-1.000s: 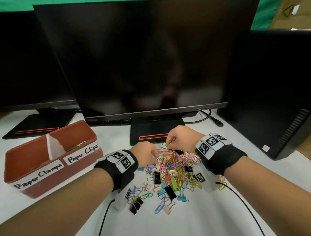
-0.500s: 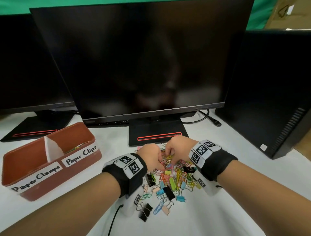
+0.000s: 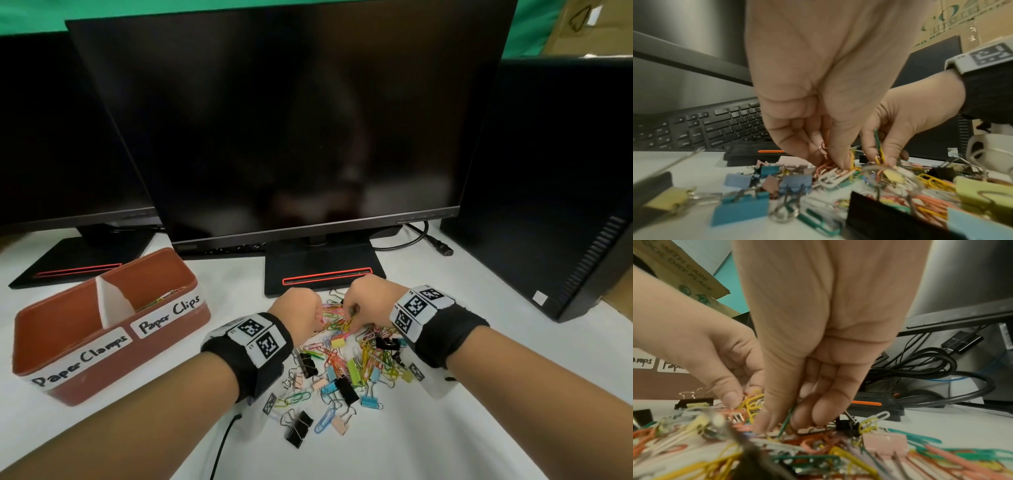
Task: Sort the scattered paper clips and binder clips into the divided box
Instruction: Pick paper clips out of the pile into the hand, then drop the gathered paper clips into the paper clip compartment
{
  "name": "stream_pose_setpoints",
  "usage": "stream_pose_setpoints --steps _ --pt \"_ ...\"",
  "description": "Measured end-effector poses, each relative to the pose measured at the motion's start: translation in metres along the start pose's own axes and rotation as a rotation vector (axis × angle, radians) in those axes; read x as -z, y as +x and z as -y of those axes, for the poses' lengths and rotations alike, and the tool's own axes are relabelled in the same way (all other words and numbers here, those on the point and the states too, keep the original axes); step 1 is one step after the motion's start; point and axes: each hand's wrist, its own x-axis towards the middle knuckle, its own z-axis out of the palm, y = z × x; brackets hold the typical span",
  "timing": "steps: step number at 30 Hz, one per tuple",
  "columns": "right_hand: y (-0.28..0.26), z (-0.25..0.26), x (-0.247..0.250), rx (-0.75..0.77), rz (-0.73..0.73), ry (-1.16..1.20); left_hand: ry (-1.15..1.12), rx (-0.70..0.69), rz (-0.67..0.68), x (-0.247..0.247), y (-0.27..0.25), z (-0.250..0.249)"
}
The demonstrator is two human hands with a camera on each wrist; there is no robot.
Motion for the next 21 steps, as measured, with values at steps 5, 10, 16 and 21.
stream_pose_setpoints --steps 5,10,16,21 --pt "-0.011 -0.002 0.012 0.004 -0.058 0.112 -0.163 0.033 -0.018 0.014 -0.003 0.002" --pt "-0.021 0.009 0.038 0.039 -0.157 0.132 -0.404 0.069 -0.11 0.038 -0.026 0.022" --pt "-0.015 0.058 0.072 0.161 -0.27 0.213 -0.601 0.191 -0.232 0.088 -0.07 0.072" --pt "0.026 0.127 0.094 0.262 -0.306 0.352 -0.62 0.356 -0.368 0.126 -0.106 0.137"
